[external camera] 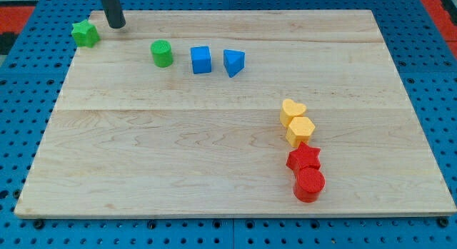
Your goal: Push green star towards the top left
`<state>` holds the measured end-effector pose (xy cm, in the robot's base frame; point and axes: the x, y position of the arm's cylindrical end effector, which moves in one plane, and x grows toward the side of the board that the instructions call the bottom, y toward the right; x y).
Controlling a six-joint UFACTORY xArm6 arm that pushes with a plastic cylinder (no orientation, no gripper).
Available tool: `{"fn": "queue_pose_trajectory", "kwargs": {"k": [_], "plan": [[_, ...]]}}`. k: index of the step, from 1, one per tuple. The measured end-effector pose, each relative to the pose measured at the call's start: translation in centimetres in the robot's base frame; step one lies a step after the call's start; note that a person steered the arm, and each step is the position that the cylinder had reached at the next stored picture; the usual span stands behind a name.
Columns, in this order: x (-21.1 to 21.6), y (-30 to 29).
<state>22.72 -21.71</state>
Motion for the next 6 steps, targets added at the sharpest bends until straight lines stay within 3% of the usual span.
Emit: {"fn": "queue_pose_trajectory", "kwargs": {"k": [2,3,4,5,6], "plan": [[1.9,2.3],[6.3,-0.7],[10.1,-7.7],[8.7,-8.8],[3.2,-8.0]]}}
